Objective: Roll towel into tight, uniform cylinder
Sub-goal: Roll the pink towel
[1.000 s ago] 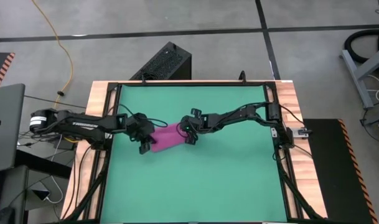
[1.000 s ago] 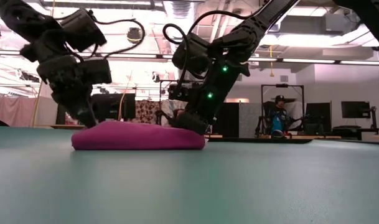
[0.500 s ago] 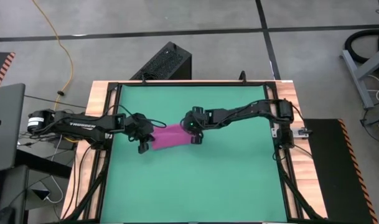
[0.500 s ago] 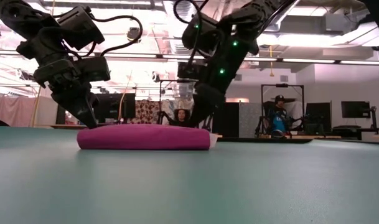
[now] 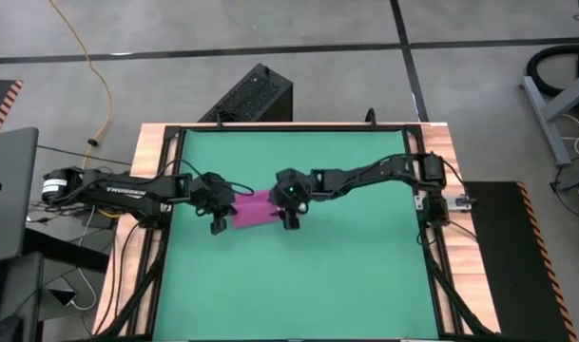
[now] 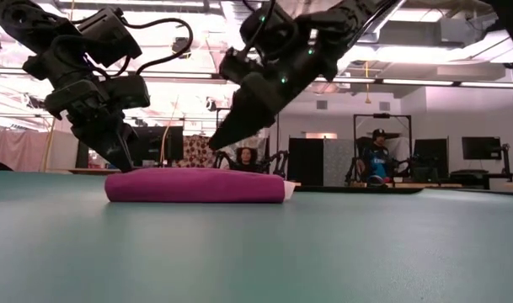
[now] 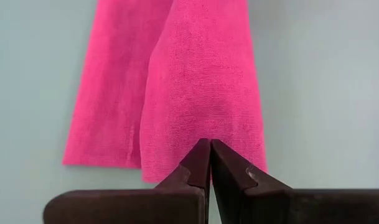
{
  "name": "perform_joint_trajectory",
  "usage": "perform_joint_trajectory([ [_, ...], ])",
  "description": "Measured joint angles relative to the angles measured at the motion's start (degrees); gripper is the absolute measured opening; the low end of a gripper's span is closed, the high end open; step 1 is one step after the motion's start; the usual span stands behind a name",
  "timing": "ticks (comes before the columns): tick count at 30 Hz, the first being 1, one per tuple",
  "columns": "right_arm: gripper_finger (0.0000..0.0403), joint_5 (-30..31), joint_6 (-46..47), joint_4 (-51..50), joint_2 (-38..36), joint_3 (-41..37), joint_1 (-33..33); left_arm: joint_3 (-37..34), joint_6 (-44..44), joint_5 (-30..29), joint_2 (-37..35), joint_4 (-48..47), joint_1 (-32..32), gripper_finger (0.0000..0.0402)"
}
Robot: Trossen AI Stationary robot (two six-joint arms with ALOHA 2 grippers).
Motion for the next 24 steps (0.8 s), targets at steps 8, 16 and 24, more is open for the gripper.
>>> perform_joint_trajectory([
  [8, 0.0255, 0.1, 0.4, 0.7, 0.7, 0.0, -1.2, 0.0, 0.5, 0.1, 0.0, 1.9, 0.0, 0.0],
  [16, 0.0255, -1.3, 1.0, 2.4, 4.4, 0.4, -1.6, 0.0, 0.5, 0.3, 0.0, 3.3, 0.0, 0.0],
  [24, 0.0217, -1.1, 1.0, 1.7, 5.8, 0.6, -1.2, 0.0, 0.5, 1.6, 0.0, 4.2, -0.1, 0.0],
])
